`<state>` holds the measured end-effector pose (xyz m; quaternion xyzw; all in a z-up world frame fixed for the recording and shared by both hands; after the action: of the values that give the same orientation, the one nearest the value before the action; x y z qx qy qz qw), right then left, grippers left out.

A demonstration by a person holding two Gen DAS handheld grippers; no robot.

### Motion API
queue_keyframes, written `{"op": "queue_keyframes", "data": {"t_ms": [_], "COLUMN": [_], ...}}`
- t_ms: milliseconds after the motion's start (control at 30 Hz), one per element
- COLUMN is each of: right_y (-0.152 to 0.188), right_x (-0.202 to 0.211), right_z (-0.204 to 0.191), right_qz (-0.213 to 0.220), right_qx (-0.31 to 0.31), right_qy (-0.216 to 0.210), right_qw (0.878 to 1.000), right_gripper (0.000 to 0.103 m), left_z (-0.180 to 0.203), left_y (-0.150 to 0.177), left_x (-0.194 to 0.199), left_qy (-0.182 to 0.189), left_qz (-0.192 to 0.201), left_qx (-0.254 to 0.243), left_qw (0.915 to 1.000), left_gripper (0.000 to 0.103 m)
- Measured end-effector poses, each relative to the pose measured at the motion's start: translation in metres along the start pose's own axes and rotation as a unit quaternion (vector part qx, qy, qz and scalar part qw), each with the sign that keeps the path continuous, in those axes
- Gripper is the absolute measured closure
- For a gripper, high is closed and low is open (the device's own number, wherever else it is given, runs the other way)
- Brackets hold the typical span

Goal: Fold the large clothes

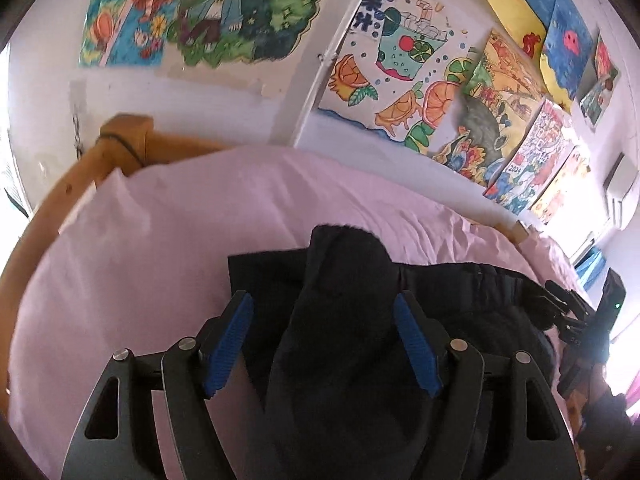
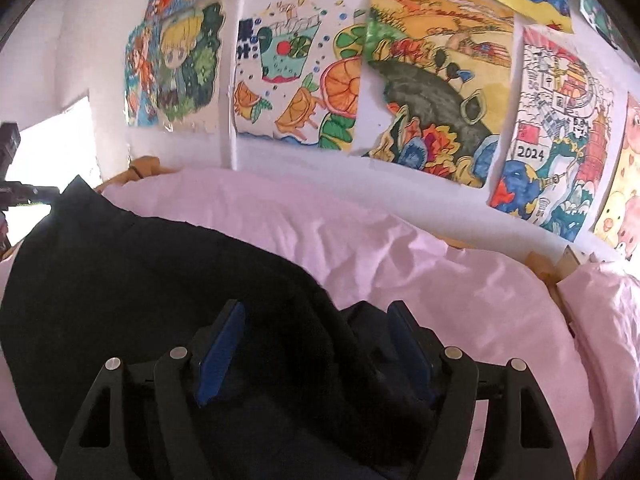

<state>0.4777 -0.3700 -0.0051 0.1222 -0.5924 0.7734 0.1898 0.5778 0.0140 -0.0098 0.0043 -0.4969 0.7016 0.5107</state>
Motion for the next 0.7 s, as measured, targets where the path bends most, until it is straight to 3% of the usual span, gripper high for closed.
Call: {"op": "queue_keyframes", "data": {"t_ms": [67, 200, 267, 300, 333, 400, 500, 633, 700], "right_y": [0.009, 0.035, 0.045, 0.047, 0.048, 0.048, 0.044, 0.032, 0.026], "right_x": [0.001, -0.011, -0.020, -0.023, -0.026, -0.031, -0.030, -0.025, -0.028], "right_z": [0.020, 0.057, 0.066, 0.068, 0.068, 0.067, 0.059, 0.058, 0.059], "right_qz": [-0.003, -0.036, -0.057, -0.065, -0.069, -0.079, -0.077, -0.048, -0.042], "right_qx": [-0.032, -0.116, -0.141, -0.145, -0.145, -0.142, -0.104, -0.082, -0.086], "right_qy": [-0.001, -0.002, -0.007, -0.007, -0.008, 0.001, 0.019, 0.044, 0.054], "right_qw": [0.999, 0.993, 0.988, 0.987, 0.987, 0.987, 0.991, 0.994, 0.994], "right_gripper": [0.025, 0.025, 0.025, 0.028, 0.045, 0.067, 0.082, 0.087, 0.087], "left_z": [0.001, 0.005, 0.007, 0.007, 0.004, -0.001, 0.009, 0.021, 0.024], "left_y": [0.004, 0.010, 0.012, 0.012, 0.010, 0.010, 0.006, -0.004, -0.010], "left_x": [0.001, -0.003, -0.005, -0.006, -0.008, -0.011, -0.006, 0.010, 0.007], "left_qy": [0.017, 0.009, 0.004, 0.003, -0.011, -0.021, -0.034, -0.055, -0.084], "left_qz": [-0.006, -0.012, -0.003, 0.001, 0.002, 0.006, 0.033, 0.086, 0.088], "left_qx": [-0.001, -0.035, -0.047, -0.048, -0.037, -0.024, -0.055, -0.070, -0.087], "left_qw": [0.9998, 0.9993, 0.9989, 0.9989, 0.9992, 0.9995, 0.9973, 0.9923, 0.9887], "left_gripper": [0.036, 0.036, 0.044, 0.070, 0.088, 0.092, 0.097, 0.098, 0.098]}}
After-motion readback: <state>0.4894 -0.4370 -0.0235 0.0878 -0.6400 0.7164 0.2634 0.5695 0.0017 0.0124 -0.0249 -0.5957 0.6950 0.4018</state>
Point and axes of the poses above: each gripper's, at about its wrist camera, not at the fingertips, and x roughly against the way its jaws point, z to its right, y to its underside, the point moved 7 cm from there along -x, roughly the way its jaws point, and after that the axes turned 12 degrees about y, right-handed, at the moved point
